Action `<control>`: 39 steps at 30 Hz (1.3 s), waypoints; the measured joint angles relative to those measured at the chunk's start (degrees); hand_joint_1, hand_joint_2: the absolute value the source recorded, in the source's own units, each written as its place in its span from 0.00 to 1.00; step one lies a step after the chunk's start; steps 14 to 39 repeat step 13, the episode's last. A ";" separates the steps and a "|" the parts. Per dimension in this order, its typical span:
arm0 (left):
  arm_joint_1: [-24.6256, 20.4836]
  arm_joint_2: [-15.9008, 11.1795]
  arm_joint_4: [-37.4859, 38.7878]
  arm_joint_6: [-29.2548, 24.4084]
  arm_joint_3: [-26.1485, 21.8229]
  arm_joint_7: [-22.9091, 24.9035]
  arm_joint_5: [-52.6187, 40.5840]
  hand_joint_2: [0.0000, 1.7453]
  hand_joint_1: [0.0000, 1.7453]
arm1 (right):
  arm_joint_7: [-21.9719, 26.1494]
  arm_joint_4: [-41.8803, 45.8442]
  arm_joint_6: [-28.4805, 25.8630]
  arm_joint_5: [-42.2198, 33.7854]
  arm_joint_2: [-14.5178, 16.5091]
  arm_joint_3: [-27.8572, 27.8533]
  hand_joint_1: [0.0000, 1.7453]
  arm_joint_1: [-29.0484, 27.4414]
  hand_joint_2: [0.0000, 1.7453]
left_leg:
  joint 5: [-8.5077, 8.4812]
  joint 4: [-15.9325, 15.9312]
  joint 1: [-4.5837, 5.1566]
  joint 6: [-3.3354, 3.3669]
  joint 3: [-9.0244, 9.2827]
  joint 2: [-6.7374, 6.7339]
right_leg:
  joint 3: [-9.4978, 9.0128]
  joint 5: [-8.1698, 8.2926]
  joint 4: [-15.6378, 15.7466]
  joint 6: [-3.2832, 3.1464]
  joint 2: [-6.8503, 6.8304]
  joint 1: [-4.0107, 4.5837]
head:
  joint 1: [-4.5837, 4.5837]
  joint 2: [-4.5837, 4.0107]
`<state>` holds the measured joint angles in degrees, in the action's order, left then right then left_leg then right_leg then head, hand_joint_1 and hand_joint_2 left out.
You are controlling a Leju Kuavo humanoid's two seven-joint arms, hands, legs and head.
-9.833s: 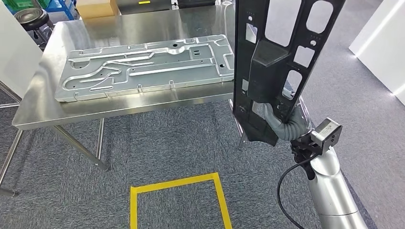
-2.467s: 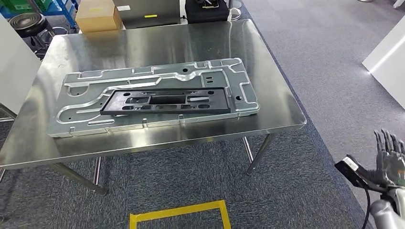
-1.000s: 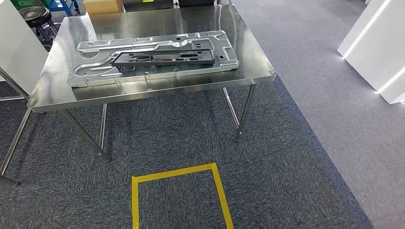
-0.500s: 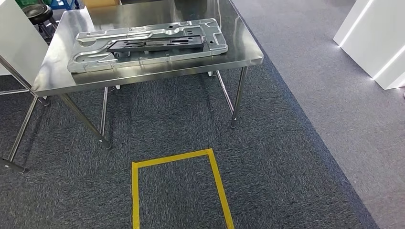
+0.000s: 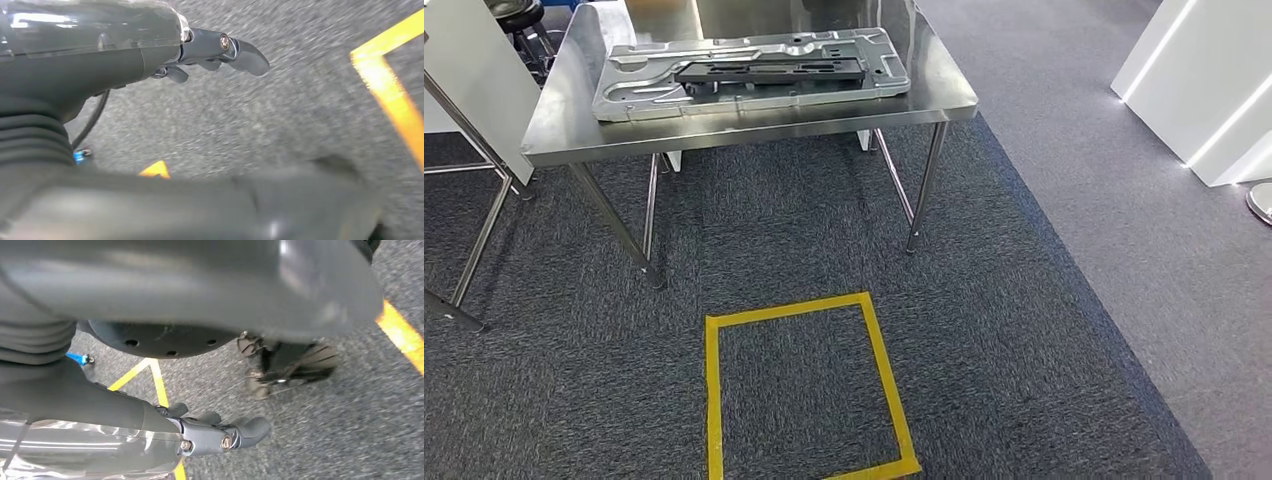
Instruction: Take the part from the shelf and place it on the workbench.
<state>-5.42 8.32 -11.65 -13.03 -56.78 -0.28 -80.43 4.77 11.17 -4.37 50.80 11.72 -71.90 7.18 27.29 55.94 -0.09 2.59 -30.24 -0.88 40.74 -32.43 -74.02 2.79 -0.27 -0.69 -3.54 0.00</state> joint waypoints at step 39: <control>1.38 -0.48 -0.52 0.70 6.06 1.31 8.90 1.00 0.00 | -0.90 0.54 1.35 -3.25 -1.11 9.59 0.00 -1.98 1.00 | 4.29 10.06 0.01 -2.91 -6.04 0.41 | -13.06 4.74 20.03 -3.91 -0.35 0.24 | -0.03 0.00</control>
